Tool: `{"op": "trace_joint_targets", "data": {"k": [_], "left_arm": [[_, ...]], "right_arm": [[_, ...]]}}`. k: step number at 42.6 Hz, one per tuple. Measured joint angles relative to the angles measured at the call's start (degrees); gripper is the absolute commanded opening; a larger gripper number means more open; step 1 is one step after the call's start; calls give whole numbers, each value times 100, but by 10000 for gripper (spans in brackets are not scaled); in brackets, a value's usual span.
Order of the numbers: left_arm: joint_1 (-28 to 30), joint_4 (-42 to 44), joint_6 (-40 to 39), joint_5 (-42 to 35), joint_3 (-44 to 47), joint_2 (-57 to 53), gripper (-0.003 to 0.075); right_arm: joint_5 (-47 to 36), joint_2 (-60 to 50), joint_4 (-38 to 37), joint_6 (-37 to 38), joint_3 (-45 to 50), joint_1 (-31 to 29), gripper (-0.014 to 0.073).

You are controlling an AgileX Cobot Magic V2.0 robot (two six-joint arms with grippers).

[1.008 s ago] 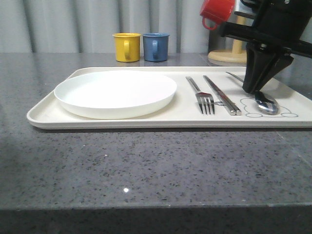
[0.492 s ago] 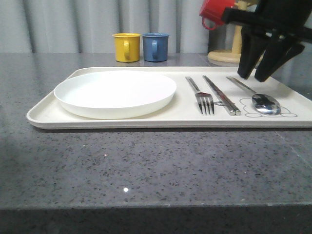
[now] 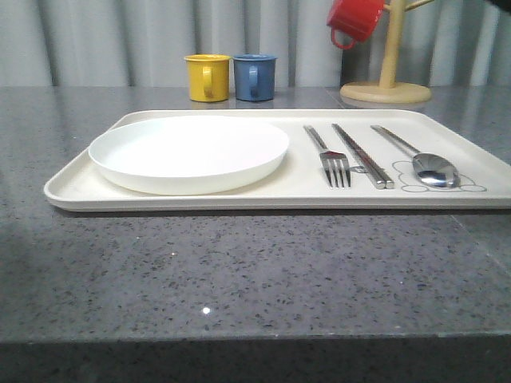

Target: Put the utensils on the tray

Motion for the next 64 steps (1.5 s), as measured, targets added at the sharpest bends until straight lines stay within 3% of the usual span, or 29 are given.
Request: {"op": "trace_joint_targets", "data": {"k": [17,31,35,44,64], "left_arm": [[0,0,0,0,0,0,363],[0,0,0,0,0,0,362],[0,0,0,0,0,0,302],[0,45,0,0,0,0,-23],[0,79,0,0,0,0,-20]], "right_arm": [[37,-2803,-44,0,1622,0,311],[-68,-3877,-44,0,2122,0,307],[-91,-3877,-44,0,2125,0,237],[-118,-3877,-44,0,2125,0,-71],[-78,-3877,-44,0,2125,0,-67]]}}
